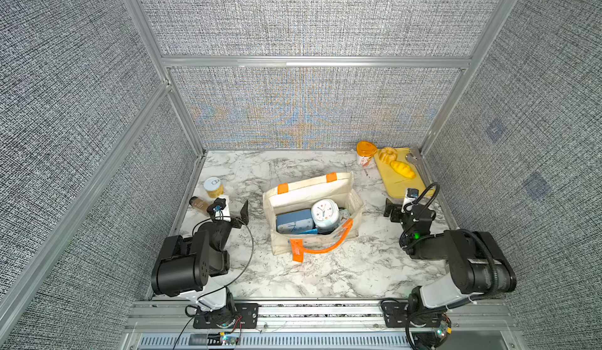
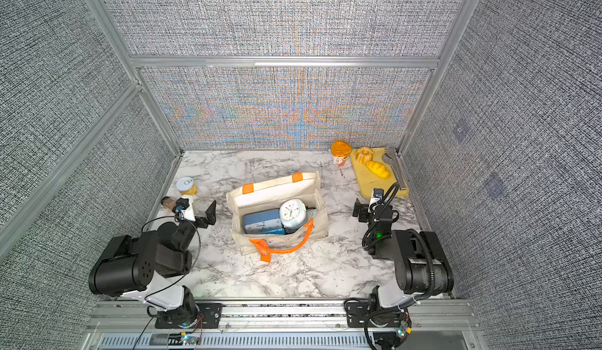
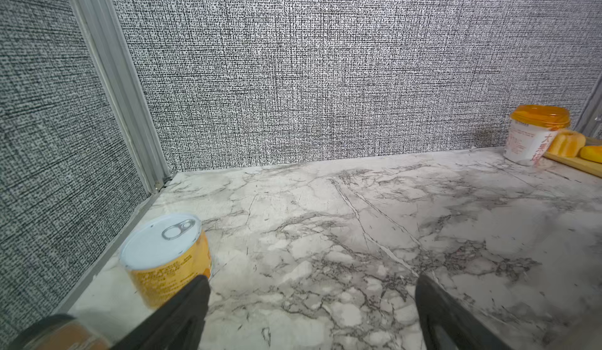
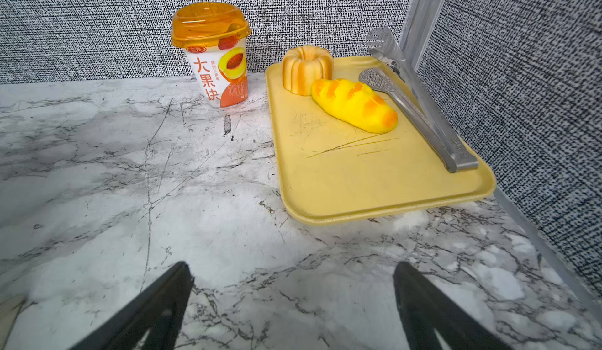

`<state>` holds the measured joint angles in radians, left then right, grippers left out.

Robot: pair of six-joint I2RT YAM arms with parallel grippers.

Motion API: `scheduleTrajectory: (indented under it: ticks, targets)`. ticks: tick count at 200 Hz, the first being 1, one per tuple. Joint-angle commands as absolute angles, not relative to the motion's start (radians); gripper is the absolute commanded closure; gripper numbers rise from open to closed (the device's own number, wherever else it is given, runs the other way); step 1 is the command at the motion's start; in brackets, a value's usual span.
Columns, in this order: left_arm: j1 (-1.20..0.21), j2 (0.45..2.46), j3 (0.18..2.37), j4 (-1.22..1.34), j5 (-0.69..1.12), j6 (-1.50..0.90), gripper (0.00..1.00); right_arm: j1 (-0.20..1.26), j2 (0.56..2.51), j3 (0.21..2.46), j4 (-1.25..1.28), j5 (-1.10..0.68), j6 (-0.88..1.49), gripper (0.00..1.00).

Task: Take the alarm clock out of the canvas bag
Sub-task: Adjust the canvas bag at the center of the board.

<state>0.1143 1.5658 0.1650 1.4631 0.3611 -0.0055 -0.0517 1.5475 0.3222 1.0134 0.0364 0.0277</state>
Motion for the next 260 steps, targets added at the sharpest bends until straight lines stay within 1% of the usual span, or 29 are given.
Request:
scheduleTrajectory:
  ticks: [1, 193, 213, 222, 232, 248, 260]
  targets:
    - [0.098, 1.555, 0.173, 1.379, 0.308, 0.025, 0.01, -0.051, 1.545, 0.324, 1.023, 0.034, 0.033, 0.01]
    - [0.1, 1.555, 0.161, 1.404, 0.308, 0.017, 0.01, -0.05, 1.545, 0.325, 1.023, 0.033, 0.035, 0.01]
    - [0.116, 1.509, 0.12, 1.45, 0.28, -0.014, 0.01, -0.049, 1.531, 0.325, 1.019, 0.057, 0.044, 0.01]
    - [0.123, 1.444, 0.107, 1.416, 0.272, -0.024, 0.01, -0.048, 1.468, 0.335, 0.961, 0.074, 0.044, 0.01]
    - [0.124, 1.341, 0.103, 1.335, 0.258, -0.026, 0.01, -0.048, 1.368, 0.388, 0.788, 0.11, 0.057, 0.01]
    - [0.124, 1.146, 0.147, 1.118, 0.234, -0.05, 0.01, -0.049, 1.22, 0.505, 0.518, 0.186, 0.15, 0.01]
    - [0.123, 0.999, 0.221, 0.884, 0.136, -0.123, 0.01, -0.052, 1.138, 0.627, 0.307, 0.248, 0.28, 0.01]
